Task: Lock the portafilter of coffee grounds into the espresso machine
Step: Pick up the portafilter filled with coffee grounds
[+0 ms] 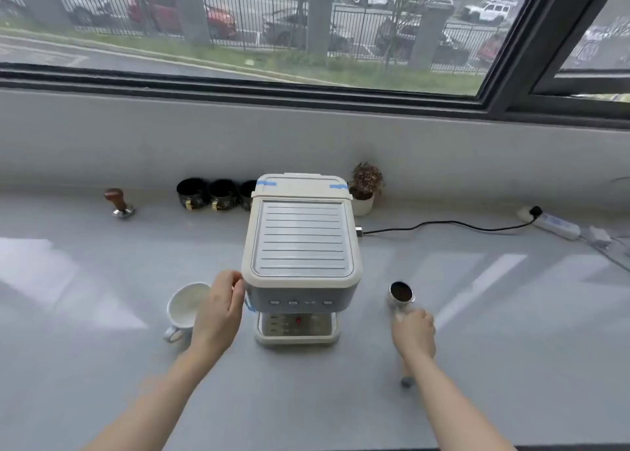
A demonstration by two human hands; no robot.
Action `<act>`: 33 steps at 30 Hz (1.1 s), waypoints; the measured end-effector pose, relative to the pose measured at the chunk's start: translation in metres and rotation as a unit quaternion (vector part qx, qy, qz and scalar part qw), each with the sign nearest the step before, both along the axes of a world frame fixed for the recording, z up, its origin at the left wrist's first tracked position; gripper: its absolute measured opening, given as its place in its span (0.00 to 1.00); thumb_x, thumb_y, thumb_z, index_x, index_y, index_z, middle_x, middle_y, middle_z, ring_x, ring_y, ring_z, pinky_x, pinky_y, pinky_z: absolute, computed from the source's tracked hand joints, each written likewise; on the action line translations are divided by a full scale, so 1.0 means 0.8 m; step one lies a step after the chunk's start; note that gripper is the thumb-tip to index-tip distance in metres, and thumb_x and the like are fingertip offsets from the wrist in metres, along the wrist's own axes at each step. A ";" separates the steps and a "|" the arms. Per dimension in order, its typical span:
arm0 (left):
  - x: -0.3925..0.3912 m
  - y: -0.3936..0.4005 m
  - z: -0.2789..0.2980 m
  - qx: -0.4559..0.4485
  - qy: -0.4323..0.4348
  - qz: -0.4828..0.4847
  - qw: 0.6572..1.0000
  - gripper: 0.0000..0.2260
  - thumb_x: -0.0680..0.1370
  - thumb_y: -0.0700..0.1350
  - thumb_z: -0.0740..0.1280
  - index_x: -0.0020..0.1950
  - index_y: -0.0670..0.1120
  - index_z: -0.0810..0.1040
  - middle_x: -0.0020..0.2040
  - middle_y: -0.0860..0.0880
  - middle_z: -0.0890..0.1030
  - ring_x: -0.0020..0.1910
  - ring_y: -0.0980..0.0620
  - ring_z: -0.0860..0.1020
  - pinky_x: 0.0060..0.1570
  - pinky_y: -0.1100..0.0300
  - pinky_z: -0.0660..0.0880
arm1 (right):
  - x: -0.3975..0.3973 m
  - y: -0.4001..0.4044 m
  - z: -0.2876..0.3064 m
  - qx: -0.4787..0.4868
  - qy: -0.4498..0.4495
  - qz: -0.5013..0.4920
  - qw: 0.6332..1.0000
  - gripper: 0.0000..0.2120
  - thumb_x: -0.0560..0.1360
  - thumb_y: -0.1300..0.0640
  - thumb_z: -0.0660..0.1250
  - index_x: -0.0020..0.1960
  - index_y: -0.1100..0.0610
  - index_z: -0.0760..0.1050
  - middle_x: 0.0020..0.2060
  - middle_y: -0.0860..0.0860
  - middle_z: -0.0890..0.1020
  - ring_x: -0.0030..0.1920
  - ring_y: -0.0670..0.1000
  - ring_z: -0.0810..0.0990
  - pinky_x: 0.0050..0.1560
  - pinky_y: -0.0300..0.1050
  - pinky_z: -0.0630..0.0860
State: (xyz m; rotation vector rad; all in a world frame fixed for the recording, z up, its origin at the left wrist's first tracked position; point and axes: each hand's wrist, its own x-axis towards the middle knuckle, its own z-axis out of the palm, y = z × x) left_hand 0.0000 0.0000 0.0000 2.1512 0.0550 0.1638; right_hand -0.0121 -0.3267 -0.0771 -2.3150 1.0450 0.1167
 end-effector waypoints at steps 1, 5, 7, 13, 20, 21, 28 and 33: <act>-0.005 0.000 -0.007 -0.009 0.007 0.005 1.000 0.10 0.78 0.50 0.53 0.42 0.51 0.71 0.40 0.51 0.75 0.41 0.50 0.74 0.42 0.48 0.71 | -0.004 0.000 -0.003 0.004 0.029 -0.006 1.000 0.21 0.77 0.54 0.59 0.63 0.67 0.65 0.63 0.62 0.70 0.64 0.63 0.69 0.54 0.55 0.71; -0.026 -0.005 -0.031 -0.031 0.052 0.029 0.998 0.10 0.77 0.51 0.54 0.43 0.50 0.72 0.41 0.50 0.76 0.40 0.48 0.75 0.44 0.45 0.72 | -0.010 -0.004 -0.019 0.028 0.075 -0.027 0.996 0.20 0.75 0.57 0.60 0.63 0.67 0.65 0.64 0.64 0.70 0.64 0.64 0.69 0.56 0.55 0.71; -0.035 -0.008 -0.039 -0.032 0.079 0.031 0.996 0.10 0.76 0.52 0.54 0.43 0.51 0.72 0.40 0.48 0.76 0.39 0.46 0.75 0.43 0.44 0.73 | -0.007 -0.010 -0.029 0.040 0.079 -0.030 0.996 0.19 0.74 0.58 0.61 0.62 0.67 0.67 0.62 0.64 0.72 0.63 0.65 0.71 0.55 0.54 0.72; -0.057 -0.016 -0.059 0.016 0.149 -0.007 0.989 0.09 0.80 0.44 0.57 0.42 0.47 0.73 0.40 0.46 0.77 0.41 0.44 0.76 0.44 0.47 0.73 | -0.010 -0.013 -0.037 0.112 0.093 0.016 0.989 0.11 0.71 0.56 0.66 0.48 0.63 0.72 0.45 0.59 0.79 0.46 0.59 0.77 0.39 0.45 0.70; -0.070 -0.037 -0.065 0.068 0.268 -0.143 0.950 0.05 0.77 0.47 0.61 0.44 0.55 0.75 0.43 0.55 0.80 0.40 0.53 0.78 0.43 0.55 0.76 | -0.025 0.015 -0.037 0.334 -0.006 -0.100 0.937 0.08 0.74 0.66 0.59 0.51 0.61 0.63 0.31 0.57 0.70 0.24 0.52 0.70 0.22 0.38 0.69; -0.071 -0.042 -0.064 0.070 0.272 -0.166 0.945 0.05 0.77 0.47 0.61 0.44 0.56 0.75 0.44 0.56 0.80 0.40 0.54 0.78 0.43 0.57 0.76 | -0.029 0.020 -0.033 0.338 -0.010 -0.095 0.936 0.07 0.75 0.65 0.59 0.51 0.61 0.62 0.31 0.56 0.70 0.25 0.52 0.69 0.24 0.39 0.69; -0.083 -0.089 -0.035 0.033 0.324 -0.253 0.911 0.04 0.75 0.49 0.61 0.45 0.57 0.74 0.45 0.54 0.80 0.38 0.57 0.78 0.46 0.58 0.78 | -0.053 0.066 0.021 0.338 -0.081 -0.088 0.934 0.06 0.76 0.63 0.57 0.51 0.60 0.60 0.34 0.57 0.71 0.29 0.53 0.69 0.29 0.44 0.68; -0.087 -0.130 -0.005 -0.078 0.404 -0.315 0.856 0.17 0.72 0.46 0.62 0.61 0.49 0.72 0.52 0.51 0.78 0.46 0.55 0.77 0.49 0.61 0.76 | -0.083 0.104 0.052 0.380 -0.089 -0.089 0.917 0.11 0.78 0.55 0.58 0.56 0.57 0.59 0.40 0.54 0.75 0.40 0.55 0.76 0.43 0.48 0.73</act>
